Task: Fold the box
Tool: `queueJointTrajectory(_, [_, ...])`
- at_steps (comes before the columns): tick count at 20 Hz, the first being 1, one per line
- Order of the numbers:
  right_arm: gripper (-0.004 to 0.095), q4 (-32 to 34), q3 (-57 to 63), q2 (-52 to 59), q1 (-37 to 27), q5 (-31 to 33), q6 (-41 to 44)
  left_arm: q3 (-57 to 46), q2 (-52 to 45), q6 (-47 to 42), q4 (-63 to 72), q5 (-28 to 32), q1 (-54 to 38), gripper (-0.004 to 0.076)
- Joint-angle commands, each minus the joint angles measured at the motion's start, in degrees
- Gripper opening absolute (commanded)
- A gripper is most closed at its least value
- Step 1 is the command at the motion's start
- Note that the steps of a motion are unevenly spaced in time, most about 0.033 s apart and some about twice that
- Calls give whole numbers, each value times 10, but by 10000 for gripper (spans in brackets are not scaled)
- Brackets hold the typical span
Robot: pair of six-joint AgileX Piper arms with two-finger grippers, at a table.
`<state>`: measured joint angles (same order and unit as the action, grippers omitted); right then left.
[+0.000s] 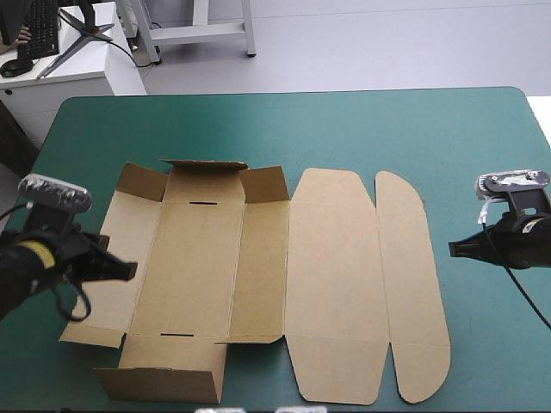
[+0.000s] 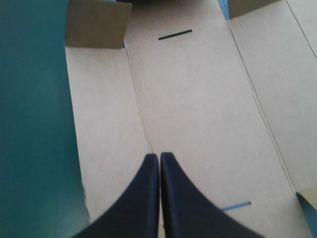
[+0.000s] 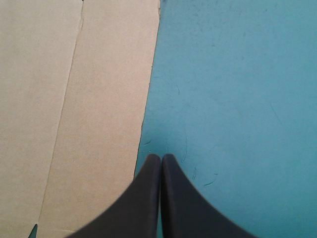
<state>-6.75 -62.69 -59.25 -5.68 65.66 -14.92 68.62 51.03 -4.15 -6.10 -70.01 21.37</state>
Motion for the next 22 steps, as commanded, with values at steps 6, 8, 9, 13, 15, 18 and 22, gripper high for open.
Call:
queueJointTrajectory(6, [-15, -6, -14, 7, -3, -27, -3, 245, 202, 63, 30, 22, -144, 17])
queueJointTrajectory(8, [-15, -6, -14, 7, -3, -27, -3, 299, 238, 120, 152, -8, -279, 17])
queueJointTrajectory(9, [-15, -7, -14, 7, -3, -27, -3, 305, 249, 133, 203, -14, -329, 17])
queueJointTrajectory(13, [-15, -8, -14, 7, -3, -35, -4, 297, 300, 184, 413, -37, -558, 15])
queueJointTrajectory(15, [-15, -13, -14, 7, -3, -40, -4, 283, 309, 194, 409, -37, -614, 15])
queueJointTrajectory(18, [-15, -14, -14, 7, -3, -45, -5, 251, 309, 216, 355, -37, -621, 15])
queueJointTrajectory(22, [-15, -19, -14, 7, -3, -46, -13, 180, 309, 242, 339, -37, -621, 58])
